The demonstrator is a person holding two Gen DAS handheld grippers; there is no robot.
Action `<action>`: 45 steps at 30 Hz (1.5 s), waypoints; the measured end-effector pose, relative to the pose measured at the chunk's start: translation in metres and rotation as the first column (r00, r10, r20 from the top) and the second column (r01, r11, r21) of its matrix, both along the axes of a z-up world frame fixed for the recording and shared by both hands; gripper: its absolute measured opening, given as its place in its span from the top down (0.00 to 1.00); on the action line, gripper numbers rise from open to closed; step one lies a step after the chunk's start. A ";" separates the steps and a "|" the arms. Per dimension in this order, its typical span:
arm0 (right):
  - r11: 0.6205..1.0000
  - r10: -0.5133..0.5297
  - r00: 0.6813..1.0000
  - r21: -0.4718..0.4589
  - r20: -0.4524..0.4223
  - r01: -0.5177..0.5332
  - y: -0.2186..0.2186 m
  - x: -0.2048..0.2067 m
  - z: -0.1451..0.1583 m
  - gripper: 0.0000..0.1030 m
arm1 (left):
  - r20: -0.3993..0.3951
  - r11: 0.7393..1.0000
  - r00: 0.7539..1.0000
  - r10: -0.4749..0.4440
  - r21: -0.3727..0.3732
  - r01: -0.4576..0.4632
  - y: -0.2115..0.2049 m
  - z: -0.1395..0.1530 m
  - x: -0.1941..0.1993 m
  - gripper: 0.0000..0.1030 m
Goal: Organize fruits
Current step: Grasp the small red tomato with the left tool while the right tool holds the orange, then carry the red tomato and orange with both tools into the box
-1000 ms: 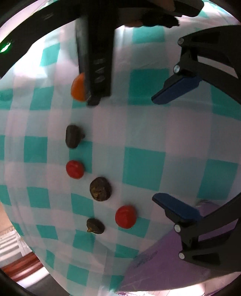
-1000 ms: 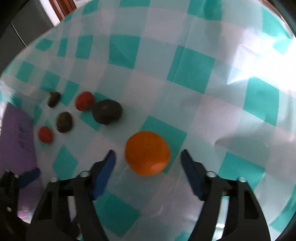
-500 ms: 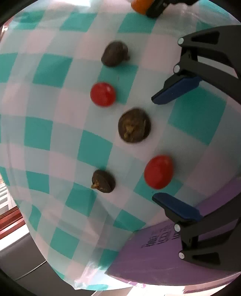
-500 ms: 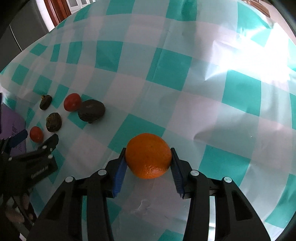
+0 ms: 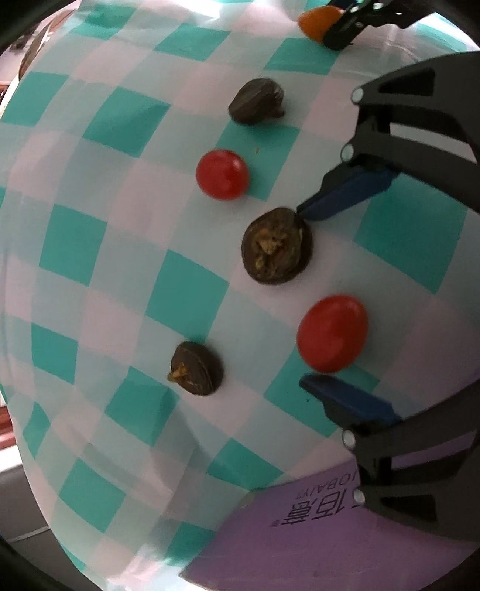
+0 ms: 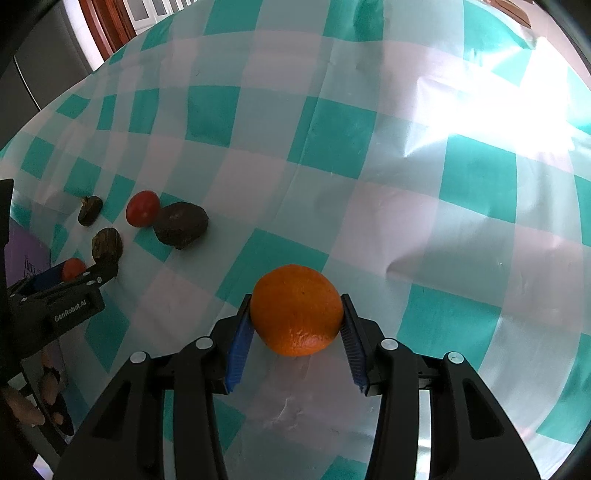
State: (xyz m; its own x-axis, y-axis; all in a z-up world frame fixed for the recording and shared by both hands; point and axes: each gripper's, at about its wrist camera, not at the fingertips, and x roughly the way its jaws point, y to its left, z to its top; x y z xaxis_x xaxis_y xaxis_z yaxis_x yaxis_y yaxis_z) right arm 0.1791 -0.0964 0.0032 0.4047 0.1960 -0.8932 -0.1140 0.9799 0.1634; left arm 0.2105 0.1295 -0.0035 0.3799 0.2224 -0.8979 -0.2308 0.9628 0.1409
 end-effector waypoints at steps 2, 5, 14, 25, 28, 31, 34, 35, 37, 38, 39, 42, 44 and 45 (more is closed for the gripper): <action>1.000 0.001 1.000 -0.002 0.002 -0.001 0.004 -0.001 -0.002 0.56 | 0.010 0.998 1.000 0.013 -0.059 -0.013 0.004 -0.001 -0.001 0.10; 1.000 0.000 1.000 -0.003 0.005 0.000 0.002 -0.004 -0.002 0.56 | 0.023 0.992 1.000 0.001 -0.128 0.002 0.008 -0.001 0.000 0.15; 0.999 -0.034 0.999 0.011 0.010 0.034 -0.007 -0.011 -0.001 0.56 | 0.089 0.975 0.991 -0.102 -0.189 0.117 -0.002 0.010 -0.019 0.32; 0.998 -0.051 0.998 0.024 0.025 0.050 -0.016 -0.022 0.000 0.56 | 0.096 0.985 0.991 -0.097 -0.130 0.109 -0.026 0.004 -0.035 0.39; 0.998 -0.053 0.998 0.022 0.024 0.052 -0.018 -0.026 0.000 0.56 | 0.091 0.982 0.989 -0.120 -0.134 0.131 -0.020 0.005 -0.033 0.61; 0.999 -0.047 0.999 0.010 0.018 0.047 -0.016 -0.033 0.001 0.56 | 0.078 0.974 0.984 -0.161 -0.146 0.171 -0.040 0.009 -0.041 0.62; 0.999 -0.033 0.999 -0.011 0.016 0.033 -0.017 -0.044 0.004 0.56 | 0.058 0.966 0.982 -0.182 -0.178 0.189 -0.054 0.010 -0.055 0.62; 0.999 -0.026 1.000 -0.021 0.013 0.027 -0.016 -0.048 0.005 0.56 | 0.053 0.964 0.981 -0.187 -0.183 0.194 -0.058 0.010 -0.058 0.62; 0.999 -0.013 1.000 -0.044 0.002 0.013 -0.014 -0.056 0.007 0.56 | 0.041 0.957 0.978 -0.206 -0.198 0.210 -0.068 0.011 -0.071 0.62; 0.998 -0.005 1.000 -0.056 -0.005 0.005 -0.013 -0.061 0.008 0.56 | 0.033 0.954 0.976 -0.217 -0.204 0.219 -0.074 0.011 -0.078 0.62; 0.998 0.002 1.000 -0.065 -0.011 -0.003 -0.011 -0.066 0.010 0.56 | 0.027 0.952 0.974 -0.223 -0.210 0.224 -0.077 0.011 -0.083 0.62; 0.994 0.029 0.999 -0.101 -0.018 -0.031 -0.005 -0.084 0.018 0.57 | 0.009 0.948 0.972 -0.233 -0.222 0.229 -0.082 0.014 -0.096 0.62; 0.992 0.035 0.999 -0.123 -0.020 -0.038 -0.002 -0.096 0.026 0.56 | 0.010 0.951 0.973 -0.229 -0.209 0.226 -0.090 0.024 -0.115 0.62; 0.990 0.040 0.999 -0.133 -0.024 -0.042 -0.002 -0.102 0.029 0.56 | 0.012 0.953 0.974 -0.225 -0.206 0.223 -0.094 0.026 -0.122 0.62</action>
State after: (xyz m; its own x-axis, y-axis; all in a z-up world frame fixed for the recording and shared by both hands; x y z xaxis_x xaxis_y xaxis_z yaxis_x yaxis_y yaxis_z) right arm 0.0767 -0.0980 0.0324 0.3797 0.0907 -0.9207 -0.1524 0.9877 0.0344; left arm 0.0883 0.0350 0.0221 0.3880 -0.0558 -0.9200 -0.0054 0.9980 -0.0628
